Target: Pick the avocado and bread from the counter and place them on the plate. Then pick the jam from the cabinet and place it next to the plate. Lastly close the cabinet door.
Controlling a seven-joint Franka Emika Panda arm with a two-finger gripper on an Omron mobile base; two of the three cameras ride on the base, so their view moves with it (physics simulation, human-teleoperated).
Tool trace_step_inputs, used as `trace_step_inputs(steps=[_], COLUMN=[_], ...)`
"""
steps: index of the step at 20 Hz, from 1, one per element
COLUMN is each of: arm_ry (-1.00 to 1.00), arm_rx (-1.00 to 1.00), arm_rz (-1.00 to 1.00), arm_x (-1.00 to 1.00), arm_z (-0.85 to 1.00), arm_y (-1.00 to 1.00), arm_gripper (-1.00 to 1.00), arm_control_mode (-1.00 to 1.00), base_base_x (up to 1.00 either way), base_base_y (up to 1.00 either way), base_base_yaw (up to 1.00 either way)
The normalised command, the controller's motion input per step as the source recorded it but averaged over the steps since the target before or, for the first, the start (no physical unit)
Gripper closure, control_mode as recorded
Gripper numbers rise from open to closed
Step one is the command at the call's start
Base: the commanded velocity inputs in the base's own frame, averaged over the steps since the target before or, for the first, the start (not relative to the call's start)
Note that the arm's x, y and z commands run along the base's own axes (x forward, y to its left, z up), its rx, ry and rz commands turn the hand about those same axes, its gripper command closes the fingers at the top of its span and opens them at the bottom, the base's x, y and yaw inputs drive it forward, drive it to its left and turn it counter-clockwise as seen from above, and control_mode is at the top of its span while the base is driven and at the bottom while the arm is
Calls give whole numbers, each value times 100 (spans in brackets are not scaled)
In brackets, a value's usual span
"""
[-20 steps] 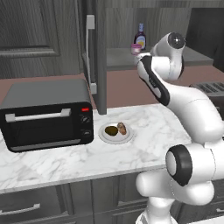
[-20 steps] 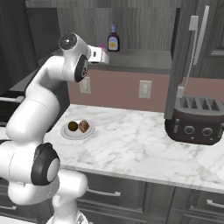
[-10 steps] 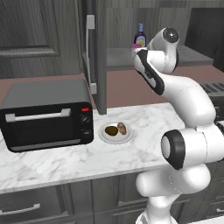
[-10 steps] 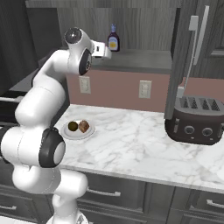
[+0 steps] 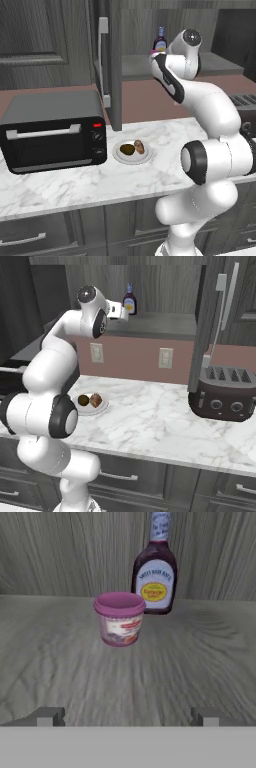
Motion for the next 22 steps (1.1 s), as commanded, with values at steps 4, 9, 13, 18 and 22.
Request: trace_step_inputs(steps=[4,9,13,18,22], arm_ry=[0,0,0,0,0], arm_rx=[0,0,0,0,0], arm_rz=[0,0,0,0,0], arm_x=[20,28,28,32,25], arm_z=[0,0,0,0,0], arm_y=[0,0,0,0,0], arm_gripper=[-100,-100,-100,-100,-100], arm_control_mode=[-100,-100,-100,-100,-100], base_base_x=[0,0,0,0,0], base_base_y=[0,0,0,0,0], base_base_yaw=[0,0,0,0,0])
